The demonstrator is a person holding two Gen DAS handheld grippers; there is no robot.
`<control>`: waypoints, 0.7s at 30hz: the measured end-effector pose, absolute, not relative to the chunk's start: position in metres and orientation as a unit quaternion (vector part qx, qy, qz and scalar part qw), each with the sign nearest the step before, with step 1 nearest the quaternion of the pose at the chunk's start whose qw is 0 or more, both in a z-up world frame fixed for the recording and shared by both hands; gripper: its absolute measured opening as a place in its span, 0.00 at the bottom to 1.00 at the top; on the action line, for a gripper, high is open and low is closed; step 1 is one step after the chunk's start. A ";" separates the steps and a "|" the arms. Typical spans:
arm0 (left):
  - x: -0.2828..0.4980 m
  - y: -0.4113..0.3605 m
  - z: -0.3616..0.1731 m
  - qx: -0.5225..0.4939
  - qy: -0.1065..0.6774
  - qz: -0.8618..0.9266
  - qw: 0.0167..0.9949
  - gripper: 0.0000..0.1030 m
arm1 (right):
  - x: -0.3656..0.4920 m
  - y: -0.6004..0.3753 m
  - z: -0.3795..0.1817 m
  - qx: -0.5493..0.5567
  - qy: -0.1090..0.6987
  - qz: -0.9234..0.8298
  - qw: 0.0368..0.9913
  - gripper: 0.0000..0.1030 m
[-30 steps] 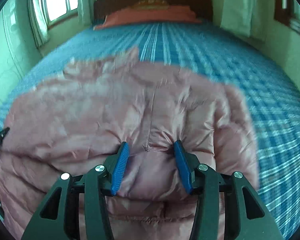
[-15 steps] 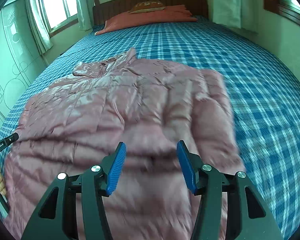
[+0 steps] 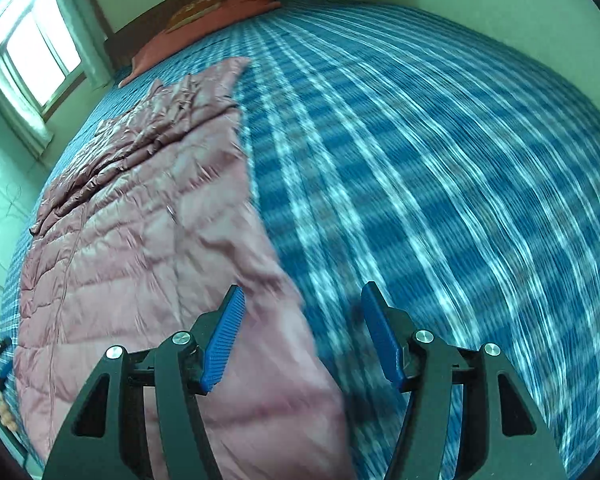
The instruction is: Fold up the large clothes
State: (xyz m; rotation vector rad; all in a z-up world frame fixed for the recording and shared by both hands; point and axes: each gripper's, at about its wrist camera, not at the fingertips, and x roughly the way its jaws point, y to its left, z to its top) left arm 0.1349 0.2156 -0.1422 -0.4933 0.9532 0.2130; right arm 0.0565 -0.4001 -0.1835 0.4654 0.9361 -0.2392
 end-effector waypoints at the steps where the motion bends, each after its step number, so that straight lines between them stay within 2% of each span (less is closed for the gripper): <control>1: 0.125 0.218 -0.145 -0.248 0.452 0.102 0.851 0.67 | 0.050 -0.403 -0.186 0.238 0.442 -0.110 0.858 0.59; 11: 0.055 0.224 -0.157 -0.374 0.425 0.084 0.820 0.68 | -0.011 -0.410 -0.191 0.327 0.407 -0.088 0.848 0.59; 18: 0.034 0.214 -0.158 -0.411 0.424 0.067 0.804 0.68 | -0.022 -0.390 -0.195 0.404 0.391 -0.019 0.827 0.59; 21: 0.029 0.202 -0.163 -0.426 0.438 0.048 0.790 0.67 | -0.021 -0.376 -0.191 0.380 0.380 -0.019 0.843 0.61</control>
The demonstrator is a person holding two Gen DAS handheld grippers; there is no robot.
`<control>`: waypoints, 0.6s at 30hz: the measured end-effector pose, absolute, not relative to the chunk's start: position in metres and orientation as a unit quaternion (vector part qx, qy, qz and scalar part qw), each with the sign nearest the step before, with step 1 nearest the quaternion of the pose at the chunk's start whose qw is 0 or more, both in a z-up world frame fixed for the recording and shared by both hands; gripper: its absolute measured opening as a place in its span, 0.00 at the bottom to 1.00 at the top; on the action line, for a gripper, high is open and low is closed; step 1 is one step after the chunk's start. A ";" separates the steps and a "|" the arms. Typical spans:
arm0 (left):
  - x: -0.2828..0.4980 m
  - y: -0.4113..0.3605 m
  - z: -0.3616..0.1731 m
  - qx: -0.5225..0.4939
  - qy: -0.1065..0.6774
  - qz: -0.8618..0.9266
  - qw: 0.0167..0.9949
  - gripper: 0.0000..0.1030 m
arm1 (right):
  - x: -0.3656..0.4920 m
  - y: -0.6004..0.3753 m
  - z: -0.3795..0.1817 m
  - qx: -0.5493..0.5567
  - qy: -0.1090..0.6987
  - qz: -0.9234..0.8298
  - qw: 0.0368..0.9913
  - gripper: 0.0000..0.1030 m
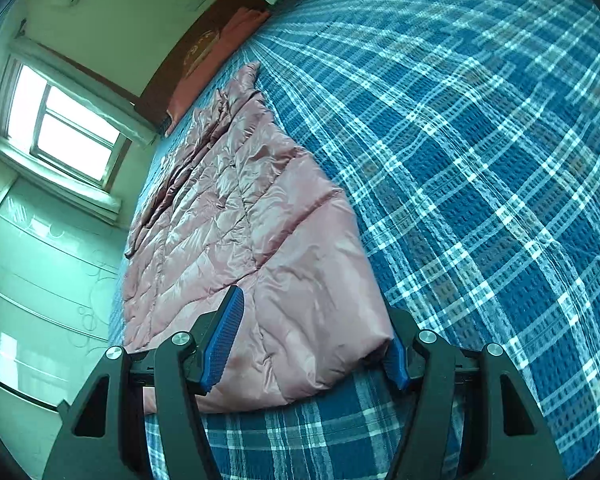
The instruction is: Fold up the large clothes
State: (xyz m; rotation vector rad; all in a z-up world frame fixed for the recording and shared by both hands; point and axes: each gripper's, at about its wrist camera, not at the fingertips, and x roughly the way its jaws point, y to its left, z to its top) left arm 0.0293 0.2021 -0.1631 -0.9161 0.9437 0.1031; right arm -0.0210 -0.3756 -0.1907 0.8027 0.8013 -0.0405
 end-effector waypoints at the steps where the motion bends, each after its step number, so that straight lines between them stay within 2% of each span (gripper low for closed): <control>1: 0.030 0.199 -0.165 -0.426 0.440 0.046 0.789 0.67 | -0.019 -0.374 -0.190 0.382 0.376 -0.012 0.844 0.61; 4: 0.032 0.195 -0.166 -0.411 0.432 0.051 0.802 0.68 | -0.012 -0.369 -0.195 0.408 0.370 0.007 0.835 0.61; 9: 0.046 0.196 -0.167 -0.429 0.416 0.045 0.800 0.67 | 0.001 -0.358 -0.192 0.388 0.356 0.005 0.850 0.58; 12: 0.047 0.189 -0.166 -0.427 0.414 0.023 0.804 0.64 | 0.005 -0.357 -0.193 0.389 0.358 0.004 0.849 0.51; 14: 0.043 0.192 -0.167 -0.438 0.408 0.027 0.801 0.62 | 0.005 -0.358 -0.194 0.395 0.358 0.010 0.846 0.40; 18: 0.053 0.196 -0.173 -0.431 0.418 0.021 0.799 0.60 | 0.007 -0.360 -0.201 0.401 0.364 0.011 0.841 0.31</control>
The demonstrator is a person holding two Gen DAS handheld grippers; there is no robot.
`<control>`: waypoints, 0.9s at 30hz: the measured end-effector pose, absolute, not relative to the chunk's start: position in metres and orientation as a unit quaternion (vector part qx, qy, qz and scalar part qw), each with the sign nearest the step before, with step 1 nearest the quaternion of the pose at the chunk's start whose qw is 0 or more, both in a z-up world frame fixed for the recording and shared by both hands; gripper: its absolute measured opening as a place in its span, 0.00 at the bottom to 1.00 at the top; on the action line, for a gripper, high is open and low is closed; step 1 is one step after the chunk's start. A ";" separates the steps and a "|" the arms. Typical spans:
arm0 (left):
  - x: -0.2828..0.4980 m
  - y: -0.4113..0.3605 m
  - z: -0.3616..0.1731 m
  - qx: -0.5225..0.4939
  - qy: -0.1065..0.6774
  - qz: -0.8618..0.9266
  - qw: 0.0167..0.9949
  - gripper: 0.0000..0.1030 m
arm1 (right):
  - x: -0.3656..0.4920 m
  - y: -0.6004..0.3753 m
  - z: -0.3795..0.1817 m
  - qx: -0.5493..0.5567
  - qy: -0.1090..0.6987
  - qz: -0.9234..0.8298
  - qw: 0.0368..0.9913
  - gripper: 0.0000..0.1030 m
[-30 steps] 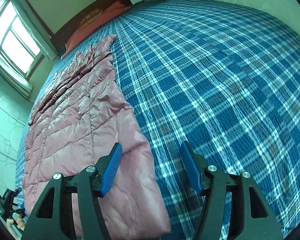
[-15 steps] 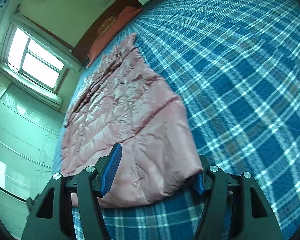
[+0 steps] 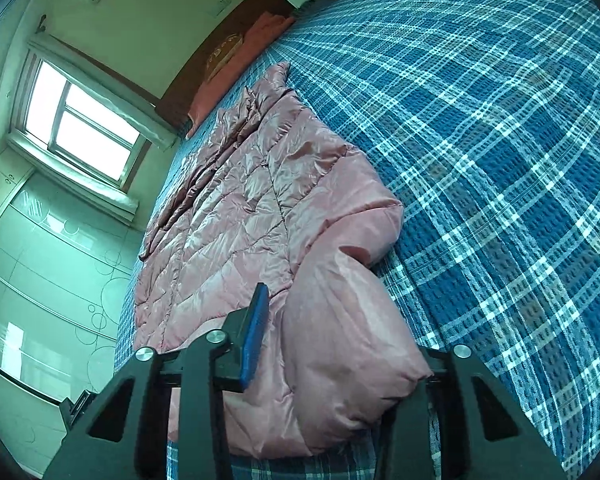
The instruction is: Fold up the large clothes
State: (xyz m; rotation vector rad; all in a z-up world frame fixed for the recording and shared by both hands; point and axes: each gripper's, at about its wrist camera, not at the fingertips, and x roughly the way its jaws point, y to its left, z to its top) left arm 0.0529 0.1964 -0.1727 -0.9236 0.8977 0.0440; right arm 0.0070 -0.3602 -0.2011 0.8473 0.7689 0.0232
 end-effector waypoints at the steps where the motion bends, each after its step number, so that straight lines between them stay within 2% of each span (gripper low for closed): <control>1: 0.055 0.196 -0.172 -0.430 0.415 0.019 0.802 0.56 | 0.009 -0.359 -0.202 0.402 0.364 0.011 0.840 0.28; 2: 0.058 0.195 -0.172 -0.427 0.413 0.016 0.804 0.53 | 0.009 -0.359 -0.202 0.403 0.363 0.012 0.840 0.26; 6: 0.064 0.192 -0.172 -0.426 0.412 0.001 0.805 0.21 | 0.009 -0.358 -0.198 0.395 0.357 0.017 0.847 0.19; 7: 0.064 0.192 -0.172 -0.423 0.413 -0.003 0.807 0.18 | 0.009 -0.357 -0.196 0.390 0.356 0.017 0.849 0.17; 13: 0.060 0.191 -0.159 -0.416 0.396 -0.024 0.818 0.10 | 0.006 -0.358 -0.183 0.385 0.338 0.029 0.858 0.12; 27: 0.023 0.195 -0.085 -0.379 0.336 -0.084 0.858 0.08 | -0.033 -0.349 -0.122 0.360 0.285 0.093 0.883 0.12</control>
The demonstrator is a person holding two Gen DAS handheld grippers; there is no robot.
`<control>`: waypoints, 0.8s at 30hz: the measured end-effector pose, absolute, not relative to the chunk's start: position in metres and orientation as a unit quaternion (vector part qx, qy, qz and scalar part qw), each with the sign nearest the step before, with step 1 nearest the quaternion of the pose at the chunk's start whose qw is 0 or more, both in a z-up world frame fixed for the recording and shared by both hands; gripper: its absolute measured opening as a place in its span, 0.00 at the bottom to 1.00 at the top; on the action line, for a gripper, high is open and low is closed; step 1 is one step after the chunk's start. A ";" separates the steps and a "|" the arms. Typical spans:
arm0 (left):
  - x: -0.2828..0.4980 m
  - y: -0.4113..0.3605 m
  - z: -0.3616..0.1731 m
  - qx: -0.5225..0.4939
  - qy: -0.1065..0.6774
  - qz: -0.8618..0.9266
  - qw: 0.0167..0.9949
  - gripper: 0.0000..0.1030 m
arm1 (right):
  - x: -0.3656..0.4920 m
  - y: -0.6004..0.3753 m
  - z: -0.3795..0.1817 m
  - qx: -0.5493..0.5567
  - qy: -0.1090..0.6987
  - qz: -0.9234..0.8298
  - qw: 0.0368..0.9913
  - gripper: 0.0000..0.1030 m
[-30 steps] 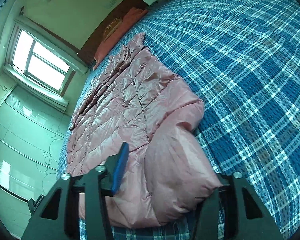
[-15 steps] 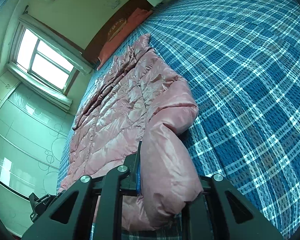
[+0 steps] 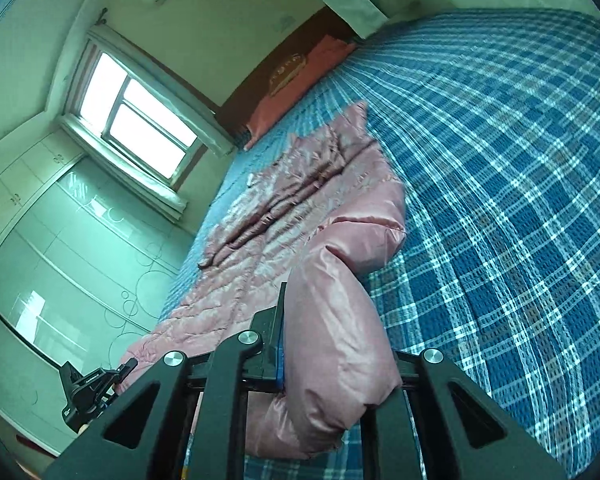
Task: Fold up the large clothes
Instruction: 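Fold the held hem toward the collar with both tools and release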
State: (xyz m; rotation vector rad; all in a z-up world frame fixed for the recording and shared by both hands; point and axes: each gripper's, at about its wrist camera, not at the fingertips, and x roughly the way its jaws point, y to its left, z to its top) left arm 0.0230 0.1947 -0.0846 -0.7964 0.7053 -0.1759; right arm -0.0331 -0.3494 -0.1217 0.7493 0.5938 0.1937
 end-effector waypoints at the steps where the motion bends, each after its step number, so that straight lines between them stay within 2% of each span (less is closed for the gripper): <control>1: 0.024 0.195 -0.079 -0.380 0.334 -0.087 0.859 0.08 | -0.033 -0.349 -0.115 0.355 0.280 0.095 0.887 0.12; 10: 0.105 0.185 -0.029 -0.355 0.298 -0.110 0.879 0.08 | 0.050 -0.360 -0.068 0.337 0.234 0.118 0.904 0.11; 15: 0.191 0.165 -0.013 -0.319 0.297 -0.102 0.894 0.08 | 0.139 -0.368 -0.058 0.345 0.234 0.113 0.902 0.11; 24: 0.365 0.124 -0.025 -0.247 0.330 -0.053 0.910 0.08 | 0.307 -0.380 -0.067 0.334 0.271 0.070 0.900 0.12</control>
